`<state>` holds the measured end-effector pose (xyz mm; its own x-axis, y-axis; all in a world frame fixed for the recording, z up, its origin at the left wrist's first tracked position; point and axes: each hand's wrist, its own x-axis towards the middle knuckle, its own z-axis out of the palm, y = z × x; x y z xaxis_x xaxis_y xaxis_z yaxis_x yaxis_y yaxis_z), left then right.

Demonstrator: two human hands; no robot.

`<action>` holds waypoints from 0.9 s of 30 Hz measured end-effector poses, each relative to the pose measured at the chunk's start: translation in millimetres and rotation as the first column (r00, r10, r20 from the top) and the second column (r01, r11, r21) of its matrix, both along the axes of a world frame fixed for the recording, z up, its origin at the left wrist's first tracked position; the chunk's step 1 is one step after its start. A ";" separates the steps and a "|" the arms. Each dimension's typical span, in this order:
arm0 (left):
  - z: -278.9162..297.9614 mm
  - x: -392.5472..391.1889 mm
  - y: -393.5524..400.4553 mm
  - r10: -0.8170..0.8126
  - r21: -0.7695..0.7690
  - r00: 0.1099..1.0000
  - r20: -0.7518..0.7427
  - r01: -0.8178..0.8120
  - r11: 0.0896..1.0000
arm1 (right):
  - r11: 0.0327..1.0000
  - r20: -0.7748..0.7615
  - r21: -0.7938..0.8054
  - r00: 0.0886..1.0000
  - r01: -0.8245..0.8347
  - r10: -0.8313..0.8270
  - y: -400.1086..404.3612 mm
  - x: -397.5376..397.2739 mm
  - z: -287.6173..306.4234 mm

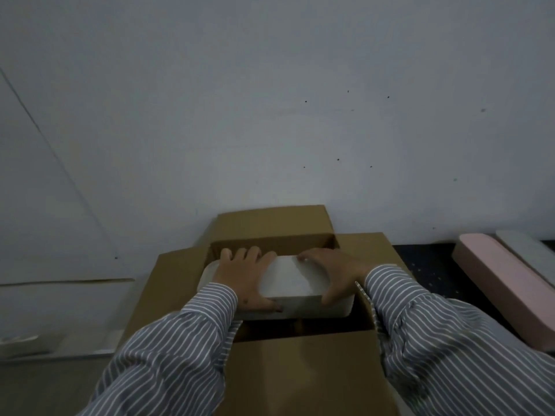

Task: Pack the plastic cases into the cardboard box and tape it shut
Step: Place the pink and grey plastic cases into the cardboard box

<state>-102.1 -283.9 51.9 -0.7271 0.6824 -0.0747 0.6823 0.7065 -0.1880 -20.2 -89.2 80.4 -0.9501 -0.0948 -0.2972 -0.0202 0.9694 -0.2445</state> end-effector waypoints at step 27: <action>-86.4 -6.3 13.9 0.193 -0.188 0.877 0.439 -0.121 0.975 | 0.999 0.119 0.053 0.993 -0.002 -0.005 -9.0 -15.6 -96.1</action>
<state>-108.4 -270.0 -34.5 -0.6857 0.5165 -0.5129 0.6008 0.7994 0.0019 -35.8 -98.2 -15.6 -0.9076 -0.0746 -0.4131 0.0073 0.9811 -0.1934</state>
